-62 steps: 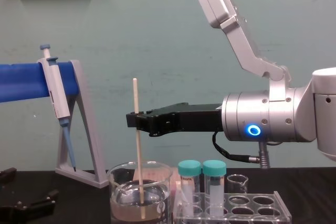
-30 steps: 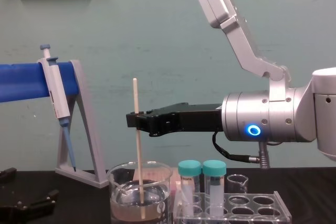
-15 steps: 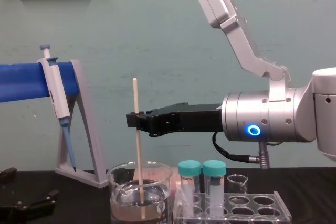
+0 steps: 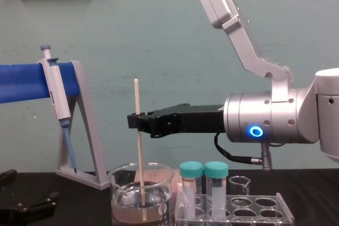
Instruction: Hold the thermometer with one hand and immerse one end into the beaker, then reinsert it into the test tube rack.
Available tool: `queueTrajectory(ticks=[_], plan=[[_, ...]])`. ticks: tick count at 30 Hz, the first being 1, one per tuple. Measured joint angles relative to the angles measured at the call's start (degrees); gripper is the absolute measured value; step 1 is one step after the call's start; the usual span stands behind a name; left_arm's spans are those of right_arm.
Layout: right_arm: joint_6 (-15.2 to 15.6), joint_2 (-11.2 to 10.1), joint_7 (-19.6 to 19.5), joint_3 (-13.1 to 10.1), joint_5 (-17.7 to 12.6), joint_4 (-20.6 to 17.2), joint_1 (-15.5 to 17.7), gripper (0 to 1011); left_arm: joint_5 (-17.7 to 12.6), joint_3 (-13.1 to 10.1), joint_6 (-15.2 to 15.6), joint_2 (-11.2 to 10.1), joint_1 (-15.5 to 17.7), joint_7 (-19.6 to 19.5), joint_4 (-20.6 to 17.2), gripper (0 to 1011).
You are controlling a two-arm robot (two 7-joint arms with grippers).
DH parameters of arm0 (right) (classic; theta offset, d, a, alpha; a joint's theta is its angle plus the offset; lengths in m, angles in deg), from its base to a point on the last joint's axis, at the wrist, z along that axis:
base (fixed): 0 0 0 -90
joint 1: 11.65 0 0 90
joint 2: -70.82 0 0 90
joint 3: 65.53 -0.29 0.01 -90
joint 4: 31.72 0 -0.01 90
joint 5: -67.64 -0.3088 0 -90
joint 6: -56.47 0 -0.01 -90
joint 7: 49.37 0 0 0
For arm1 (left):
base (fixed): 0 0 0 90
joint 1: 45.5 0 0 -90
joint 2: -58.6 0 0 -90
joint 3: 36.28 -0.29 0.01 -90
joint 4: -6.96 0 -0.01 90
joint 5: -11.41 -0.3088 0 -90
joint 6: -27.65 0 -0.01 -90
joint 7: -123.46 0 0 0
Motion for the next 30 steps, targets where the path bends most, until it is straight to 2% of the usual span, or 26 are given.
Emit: queueTrajectory(ticks=[8,12,21,24,25,26,30], plan=[[0.00,0.00,0.00,-0.11,0.00,-0.04,0.07,55,0.00,0.00,0.00,0.00,0.00,0.00,0.00,1004],[0.20,-0.71,0.19,-1.40,-0.43,-1.98,0.84,56,0.00,0.00,0.00,0.00,0.00,0.00,0.00,1004],[2.39,-3.46,1.00,-5.61,-2.70,-10.27,2.27,55,0.00,0.00,0.00,0.00,0.00,0.00,0.00,1004],[3.38,-4.95,0.88,-7.59,-3.87,-14.38,2.52,55,0.00,0.00,0.00,0.00,0.00,0.00,0.00,1004],[4.18,-5.81,0.32,-8.48,-4.29,-16.33,2.59,55,0.00,0.00,0.00,0.00,0.00,0.00,0.00,1004],[4.18,-5.81,0.32,-8.48,-4.29,-16.33,2.59,55,0.00,0.00,0.00,0.00,0.00,0.00,0.00,1004],[7.29,-8.49,-2.65,-11.19,-5.54,-21.54,3.31,55,0.00,0.00,0.00,0.00,0.00,0.00,0.00,1004]])
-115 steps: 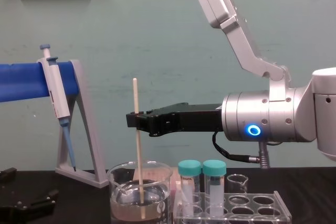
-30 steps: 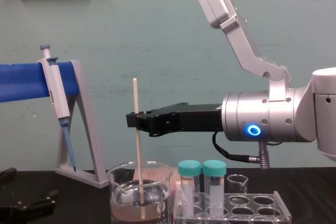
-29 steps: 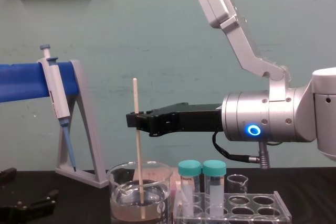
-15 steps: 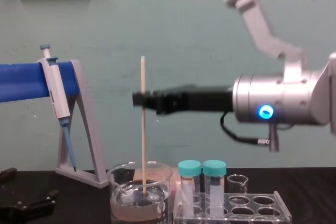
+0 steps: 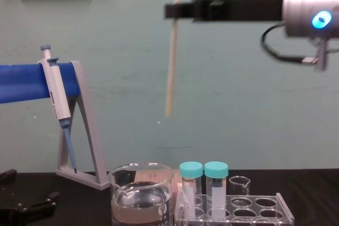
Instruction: Hold the thermometer with one hand and immerse one end into the beaker, then reinsert it into the test tube rack.
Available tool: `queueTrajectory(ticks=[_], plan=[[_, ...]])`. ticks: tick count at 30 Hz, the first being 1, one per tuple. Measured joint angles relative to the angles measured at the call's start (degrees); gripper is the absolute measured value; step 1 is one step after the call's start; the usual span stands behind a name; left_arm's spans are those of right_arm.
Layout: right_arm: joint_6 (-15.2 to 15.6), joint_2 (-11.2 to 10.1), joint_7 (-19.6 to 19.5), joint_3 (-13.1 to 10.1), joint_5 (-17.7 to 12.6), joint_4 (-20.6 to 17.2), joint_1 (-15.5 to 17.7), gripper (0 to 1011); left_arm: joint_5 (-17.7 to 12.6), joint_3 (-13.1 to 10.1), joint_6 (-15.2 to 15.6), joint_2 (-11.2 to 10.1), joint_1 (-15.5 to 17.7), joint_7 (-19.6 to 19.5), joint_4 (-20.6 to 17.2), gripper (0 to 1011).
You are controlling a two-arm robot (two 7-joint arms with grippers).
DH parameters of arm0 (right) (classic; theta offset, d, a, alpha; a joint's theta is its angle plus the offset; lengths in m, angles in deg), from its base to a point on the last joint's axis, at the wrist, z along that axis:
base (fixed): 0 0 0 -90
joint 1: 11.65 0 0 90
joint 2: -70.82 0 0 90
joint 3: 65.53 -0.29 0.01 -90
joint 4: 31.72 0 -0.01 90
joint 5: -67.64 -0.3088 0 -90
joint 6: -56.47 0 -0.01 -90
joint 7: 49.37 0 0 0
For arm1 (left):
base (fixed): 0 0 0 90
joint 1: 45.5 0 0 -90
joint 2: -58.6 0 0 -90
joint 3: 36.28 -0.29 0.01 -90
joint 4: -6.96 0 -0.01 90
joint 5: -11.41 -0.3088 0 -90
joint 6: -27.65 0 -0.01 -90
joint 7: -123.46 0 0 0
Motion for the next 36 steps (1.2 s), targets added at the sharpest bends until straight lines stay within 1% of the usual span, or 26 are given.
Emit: queueTrajectory(ticks=[1,2,3,4,6,7,10,11,12,13,15,16,18,19,23,26,29,36], plan=[[0.63,-0.47,-0.78,-0.47,-0.18,-0.81,0.22,55,0.00,0.00,0.00,0.00,0.00,0.00,0.00,1004],[1.88,-1.65,-2.47,-1.54,-0.38,-2.69,0.85,55,0.00,0.00,0.00,0.00,0.00,0.00,0.00,1004],[1.88,-1.65,-2.47,-1.54,-0.38,-2.69,0.85,55,0.00,0.00,0.00,0.00,0.00,0.00,0.00,1004],[3.02,-2.83,-4.53,-2.69,-0.43,-4.50,1.60,56,0.00,0.00,0.00,0.00,0.00,0.00,0.00,1004],[4.15,-3.82,-6.73,-3.73,-0.27,-6.09,2.44,55,0.00,0.00,0.00,0.00,0.00,0.00,0.00,1004],[5.23,-4.84,-9.13,-5.10,-0.01,-7.79,3.56,55,0.00,0.00,0.00,0.00,0.00,0.00,0.00,1004],[6.84,-5.86,-12.87,-7.04,0.61,-10.13,5.36,55,0.00,0.00,0.00,0.00,0.00,0.00,0.00,1004],[7.94,-6.27,-15.55,-8.26,1.22,-11.49,6.65,55,0.00,0.00,0.00,0.00,0.00,0.00,0.00,1004],[7.94,-6.27,-15.55,-8.26,1.22,-11.49,6.65,55,0.00,0.00,0.00,0.00,0.00,0.00,0.00,1004],[9.15,-6.49,-18.94,-9.77,2.10,-13.17,8.52,55,0.00,0.00,0.00,0.00,0.00,0.00,0.00,1004],[10.08,-6.31,-21.49,-10.73,2.68,-14.03,9.85,55,0.00,0.00,0.00,0.00,0.00,0.00,0.00,1004],[10.78,-6.07,-23.55,-11.27,3.49,-14.65,10.96,55,0.00,0.00,0.00,0.00,0.00,0.00,0.00,1004],[11.38,-5.80,-25.58,-11.48,4.50,-15.11,11.84,55,0.00,0.00,0.00,0.00,0.00,0.00,0.00,1004],[12.10,-5.37,-27.22,-11.55,5.35,-15.45,12.76,55,0.00,0.00,0.00,0.00,0.00,0.00,0.00,1004],[13.39,-4.44,-28.69,-11.40,6.14,-15.36,14.14,56,0.00,0.00,0.00,0.00,0.00,0.00,0.00,1004],[14.08,-3.90,-28.64,-11.04,6.15,-14.81,14.54,55,0.00,0.00,0.00,0.00,0.00,0.00,0.00,1004],[14.98,-3.03,-27.95,-10.63,6.11,-13.63,14.71,56,0.00,0.00,0.00,0.00,0.00,0.00,0.00,1004],[16.37,-2.06,-25.98,-10.70,5.64,-12.23,14.53,55,0.00,0.00,0.00,0.00,0.00,0.00,0.00,1004]])
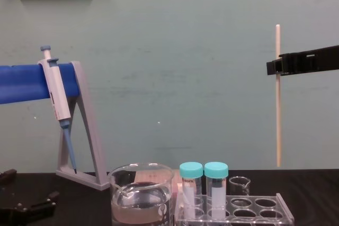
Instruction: Hold the thermometer with one hand and immerse one end into the beaker, then reinsert it into the test tube rack.
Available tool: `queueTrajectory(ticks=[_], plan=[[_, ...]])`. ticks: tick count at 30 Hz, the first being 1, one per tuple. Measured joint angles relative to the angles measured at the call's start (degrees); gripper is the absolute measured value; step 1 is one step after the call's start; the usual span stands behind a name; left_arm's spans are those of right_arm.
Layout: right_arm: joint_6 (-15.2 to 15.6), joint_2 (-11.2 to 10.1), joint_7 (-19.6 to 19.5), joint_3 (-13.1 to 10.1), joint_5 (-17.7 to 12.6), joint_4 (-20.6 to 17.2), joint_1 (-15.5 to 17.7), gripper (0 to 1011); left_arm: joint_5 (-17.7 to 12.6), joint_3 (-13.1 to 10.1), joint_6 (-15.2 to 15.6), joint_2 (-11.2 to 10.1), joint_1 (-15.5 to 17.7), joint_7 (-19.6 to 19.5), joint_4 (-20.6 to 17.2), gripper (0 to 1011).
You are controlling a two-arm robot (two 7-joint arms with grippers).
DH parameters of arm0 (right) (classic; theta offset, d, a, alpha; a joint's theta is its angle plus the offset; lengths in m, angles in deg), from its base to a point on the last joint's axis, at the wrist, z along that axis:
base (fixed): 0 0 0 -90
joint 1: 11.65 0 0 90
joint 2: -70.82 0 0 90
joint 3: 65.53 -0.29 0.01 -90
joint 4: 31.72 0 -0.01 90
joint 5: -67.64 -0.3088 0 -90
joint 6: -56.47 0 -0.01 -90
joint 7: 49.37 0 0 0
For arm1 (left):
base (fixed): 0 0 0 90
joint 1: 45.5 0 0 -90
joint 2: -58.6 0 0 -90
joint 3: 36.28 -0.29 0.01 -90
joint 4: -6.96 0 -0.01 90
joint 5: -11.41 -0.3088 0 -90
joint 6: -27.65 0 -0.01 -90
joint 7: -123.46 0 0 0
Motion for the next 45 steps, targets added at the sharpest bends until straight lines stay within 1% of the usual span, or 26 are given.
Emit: queueTrajectory(ticks=[5,8,9,12,14,21,22,24,30,35,37,45], plan=[[0.85,-0.03,2.67,-0.39,-0.97,0.23,-0.08,56,0.00,0.00,0.00,0.00,0.00,0.00,0.00,1004],[0.92,-0.76,5.23,-0.66,-1.36,0.11,0.07,56,0.00,0.00,0.00,0.00,0.00,0.00,0.00,1004],[0.92,-0.76,5.23,-0.66,-1.36,0.11,0.07,55,0.00,0.00,0.00,0.00,0.00,0.00,0.00,1004],[0.47,-1.52,7.01,-1.06,-1.28,-0.40,0.61,55,0.00,0.00,0.00,0.00,0.00,0.00,0.00,1004],[-0.22,-1.82,7.69,-1.18,-1.07,-0.52,0.92,55,0.00,0.00,0.00,0.00,0.00,0.00,0.00,1004],[-5.36,-2.56,10.66,-1.16,0.98,0.31,2.31,56,0.00,0.00,0.00,0.00,0.00,0.00,0.00,1004],[-5.36,-2.56,10.66,-1.16,0.98,0.31,2.31,56,0.00,0.00,0.00,0.00,0.00,0.00,0.00,1004],[-6.67,-2.38,11.45,-0.94,1.68,1.22,2.69,55,0.00,0.00,0.00,0.00,0.00,0.00,0.00,1004],[-8.39,-1.88,12.39,-0.38,3.03,3.05,3.09,55,0.00,0.00,0.00,0.00,0.00,0.00,0.00,1004],[-11.10,-1.32,13.94,0.07,4.15,5.51,3.09,55,0.00,0.00,0.00,0.00,0.00,0.00,0.00,1004],[-12.99,-0.82,15.10,0.20,4.58,7.25,2.81,55,0.00,0.00,0.00,0.00,0.00,0.00,0.00,1004],[-14.66,0.18,16.41,0.38,5.51,10.14,1.83,55,0.00,0.00,0.00,0.00,0.00,0.00,0.00,1004]])
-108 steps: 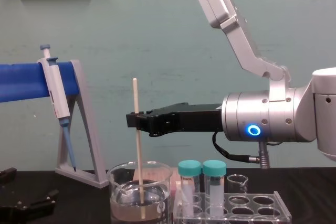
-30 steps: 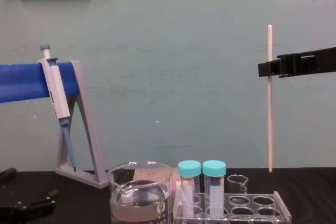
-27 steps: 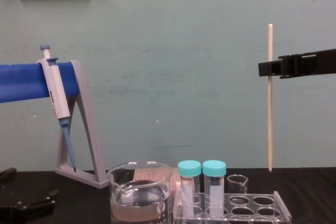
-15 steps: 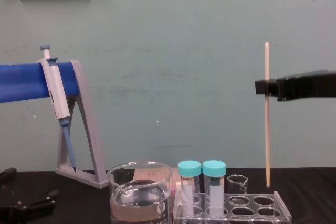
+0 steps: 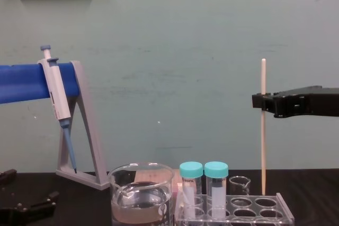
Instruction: Hold the thermometer with one hand and immerse one end into the beaker, then reinsert it into the test tube rack.
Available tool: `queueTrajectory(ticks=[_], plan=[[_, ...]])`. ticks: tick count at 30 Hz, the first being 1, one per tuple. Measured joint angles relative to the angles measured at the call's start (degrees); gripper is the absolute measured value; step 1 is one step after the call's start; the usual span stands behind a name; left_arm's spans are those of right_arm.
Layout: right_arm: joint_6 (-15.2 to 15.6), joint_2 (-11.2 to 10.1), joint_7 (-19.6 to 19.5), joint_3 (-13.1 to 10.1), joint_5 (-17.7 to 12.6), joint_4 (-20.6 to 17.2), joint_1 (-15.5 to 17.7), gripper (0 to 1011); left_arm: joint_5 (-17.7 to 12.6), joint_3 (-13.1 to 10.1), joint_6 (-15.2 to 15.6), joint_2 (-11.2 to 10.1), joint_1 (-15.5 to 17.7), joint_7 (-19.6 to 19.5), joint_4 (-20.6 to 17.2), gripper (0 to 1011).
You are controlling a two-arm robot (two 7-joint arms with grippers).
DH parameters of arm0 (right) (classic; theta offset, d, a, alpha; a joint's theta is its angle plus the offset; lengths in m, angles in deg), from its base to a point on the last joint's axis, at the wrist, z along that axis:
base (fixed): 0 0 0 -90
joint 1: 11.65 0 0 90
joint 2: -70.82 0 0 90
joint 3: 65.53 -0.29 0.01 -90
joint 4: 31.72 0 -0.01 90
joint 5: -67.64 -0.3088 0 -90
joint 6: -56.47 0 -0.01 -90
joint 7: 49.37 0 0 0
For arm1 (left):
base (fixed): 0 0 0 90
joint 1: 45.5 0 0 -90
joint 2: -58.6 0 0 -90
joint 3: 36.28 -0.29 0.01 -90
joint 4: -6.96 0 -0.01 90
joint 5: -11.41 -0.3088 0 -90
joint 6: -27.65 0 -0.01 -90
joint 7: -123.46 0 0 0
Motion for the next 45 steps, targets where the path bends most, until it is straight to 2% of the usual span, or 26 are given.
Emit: queueTrajectory(ticks=[15,45], plan=[[-0.46,1.10,1.26,0.26,1.04,3.22,-0.85,55,0.00,0.00,0.00,0.00,0.00,0.00,0.00,1003],[-2.26,2.58,2.31,-0.18,1.82,8.24,0.95,56,0.00,0.00,0.00,0.00,0.00,0.00,0.00,1004]])
